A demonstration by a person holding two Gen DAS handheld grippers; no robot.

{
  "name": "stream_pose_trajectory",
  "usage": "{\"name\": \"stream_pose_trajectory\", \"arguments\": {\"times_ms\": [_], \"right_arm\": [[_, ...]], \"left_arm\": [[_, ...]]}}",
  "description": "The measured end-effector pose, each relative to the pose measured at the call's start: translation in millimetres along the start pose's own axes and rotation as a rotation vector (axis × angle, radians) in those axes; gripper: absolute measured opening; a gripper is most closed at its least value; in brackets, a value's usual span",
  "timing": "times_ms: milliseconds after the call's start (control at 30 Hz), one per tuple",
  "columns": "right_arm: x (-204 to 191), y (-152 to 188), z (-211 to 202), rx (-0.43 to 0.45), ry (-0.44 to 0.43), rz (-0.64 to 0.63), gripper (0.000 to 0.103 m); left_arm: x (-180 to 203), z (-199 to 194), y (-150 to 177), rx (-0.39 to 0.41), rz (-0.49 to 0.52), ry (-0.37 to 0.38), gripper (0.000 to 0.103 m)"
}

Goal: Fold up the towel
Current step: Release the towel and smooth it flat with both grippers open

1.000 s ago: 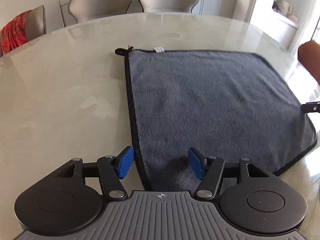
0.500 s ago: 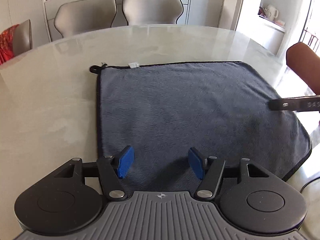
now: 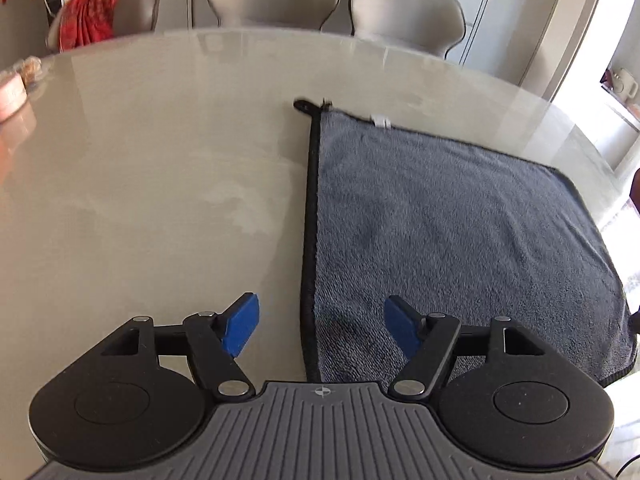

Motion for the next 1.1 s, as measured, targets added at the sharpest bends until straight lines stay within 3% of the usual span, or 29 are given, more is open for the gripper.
{"name": "stream_pose_trajectory", "arguments": {"times_ms": [200, 333, 600, 867, 967, 1100], "right_arm": [[-34.1, -0.4, -1.2, -0.033, -0.070, -0.031, 0.059], [-44.8, 2.0, -2.2, -0.054, -0.065, -0.057, 0.059], [-43.5, 9.2, -1.4, -0.101, -0.043, -0.041, 0.062], [-41.0, 11.8, -1.7, -0.110, -0.052, -0.018, 0.062], [-40.8, 12.3, -0.5, -0.116, -0.048, -0.016, 0.062], [-40.9, 14.1, 1.8, -0.135, -0.026, -0.011, 0.062]], "left_arm": [[1.5, 3.6, -4.8, -0.032, 0.007, -0.020, 0.073], [4.5, 4.4, -5.0, -0.044, 0.020, -0.045, 0.074], [10.1, 8.3, -3.2, -0.042, 0.047, -0.079, 0.076], [14.8, 10.1, -1.4, -0.051, 0.059, -0.070, 0.084], [14.9, 11.5, -1.4, -0.043, 0.059, -0.056, 0.081], [15.2, 10.1, -2.5, -0.039, 0.073, -0.046, 0.066]]}}
Point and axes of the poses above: each gripper's, at about its wrist camera, not at the fingertips, and z roughly the way its jaws point, x to its right, y to its underside, the point moved 6 cm from there along z, roughly the way its jaws point, and after that the axes turned 2 degrees about -z, right-handed, at the moved point
